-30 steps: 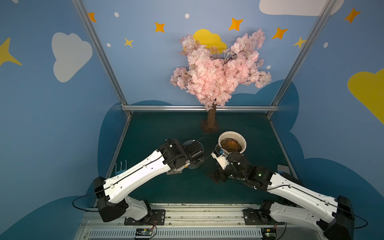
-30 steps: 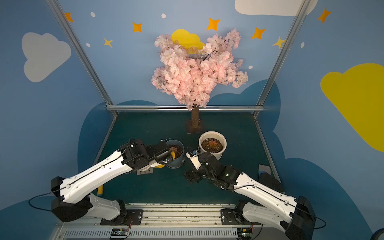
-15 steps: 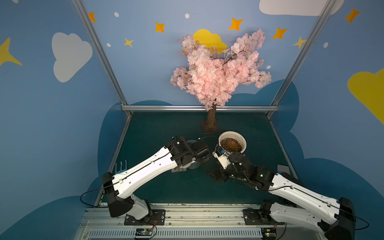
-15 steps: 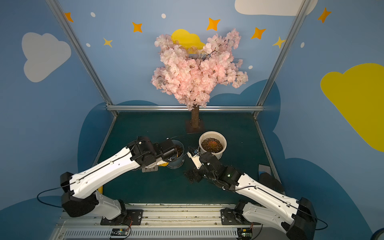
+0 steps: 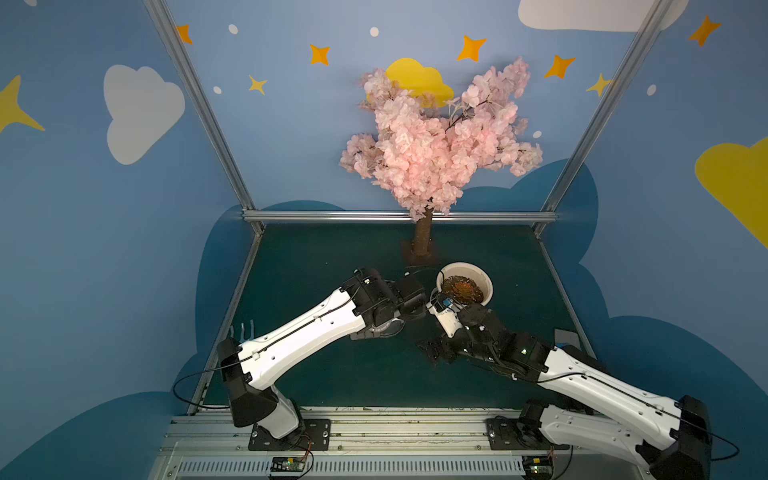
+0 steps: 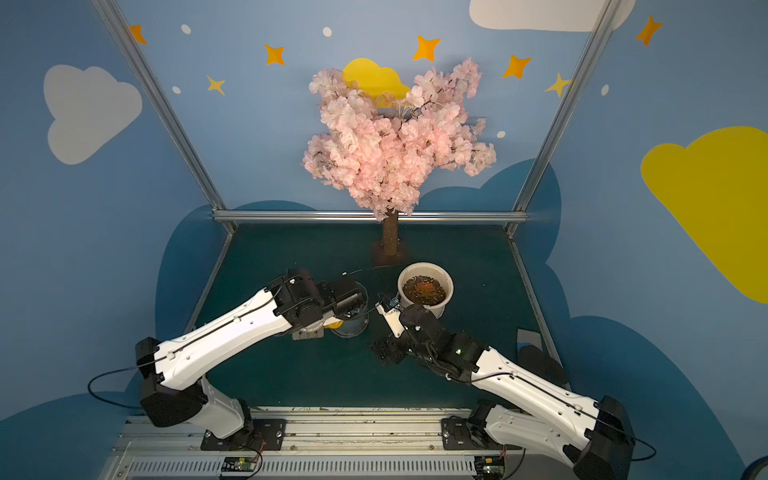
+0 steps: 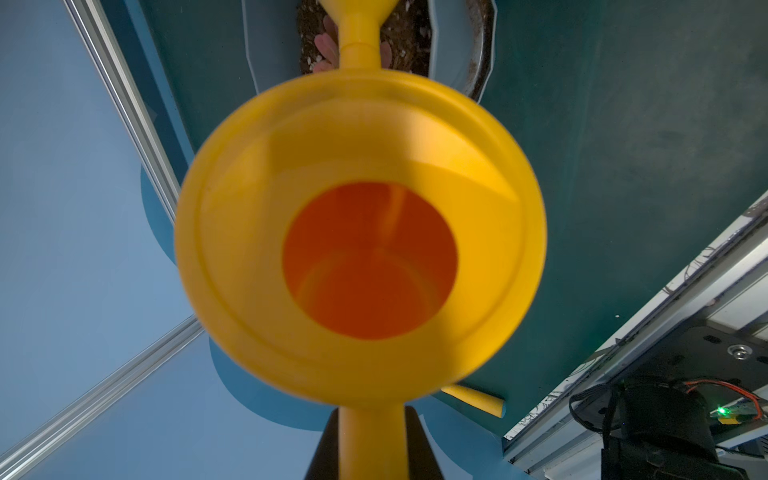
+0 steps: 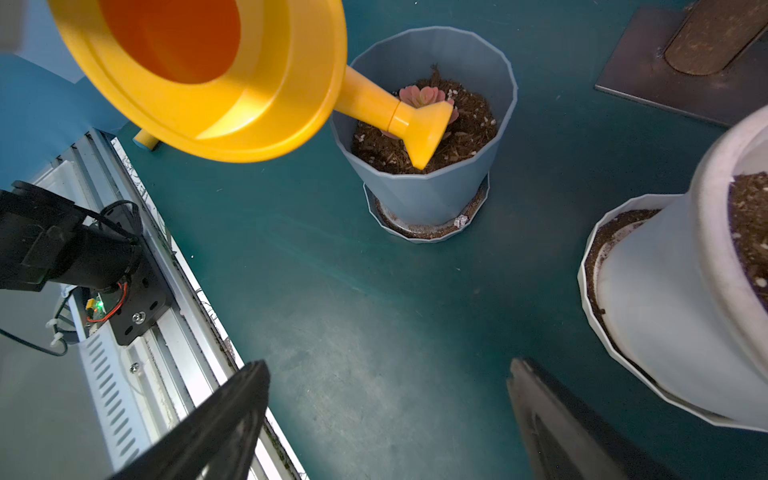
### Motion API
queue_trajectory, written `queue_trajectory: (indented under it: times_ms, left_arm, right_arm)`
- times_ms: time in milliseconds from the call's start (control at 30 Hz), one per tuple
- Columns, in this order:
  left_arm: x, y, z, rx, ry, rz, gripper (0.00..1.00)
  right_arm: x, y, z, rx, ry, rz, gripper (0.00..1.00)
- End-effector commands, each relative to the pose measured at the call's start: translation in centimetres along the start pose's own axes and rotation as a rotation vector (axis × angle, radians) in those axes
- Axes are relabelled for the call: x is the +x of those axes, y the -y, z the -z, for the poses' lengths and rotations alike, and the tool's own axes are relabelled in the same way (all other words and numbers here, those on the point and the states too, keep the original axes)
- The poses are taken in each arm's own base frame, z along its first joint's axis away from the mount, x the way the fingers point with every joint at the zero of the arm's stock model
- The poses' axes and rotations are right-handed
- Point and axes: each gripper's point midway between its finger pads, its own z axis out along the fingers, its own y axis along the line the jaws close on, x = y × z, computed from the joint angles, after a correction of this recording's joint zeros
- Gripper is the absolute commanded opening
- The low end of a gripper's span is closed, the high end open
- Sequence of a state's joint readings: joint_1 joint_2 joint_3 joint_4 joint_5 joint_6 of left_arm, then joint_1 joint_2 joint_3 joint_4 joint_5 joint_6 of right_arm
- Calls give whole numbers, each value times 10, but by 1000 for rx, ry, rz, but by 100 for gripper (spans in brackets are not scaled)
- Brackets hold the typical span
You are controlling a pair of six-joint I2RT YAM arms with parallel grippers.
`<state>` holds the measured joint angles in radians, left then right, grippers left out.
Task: Water the succulent around the soil edge
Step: Water the soil of the potted plant with water.
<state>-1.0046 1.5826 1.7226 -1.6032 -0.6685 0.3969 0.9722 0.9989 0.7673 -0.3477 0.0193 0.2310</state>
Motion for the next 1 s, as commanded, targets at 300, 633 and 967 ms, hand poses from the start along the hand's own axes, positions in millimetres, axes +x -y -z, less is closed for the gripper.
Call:
queue_trajectory:
  times_ms: [300, 633, 967]
  left_arm:
    - [-8, -18, 4, -63, -2, 10, 3]
    - [-14, -22, 0, -66, -12, 14, 3]
    - [-10, -29, -2, -83, -28, 29, 3]
  right_arm:
    - [4, 10, 2, 30, 17, -12, 96]
    - [6, 18, 3, 58, 32, -32, 95]
    - [7, 24, -3, 59, 31, -59, 96]
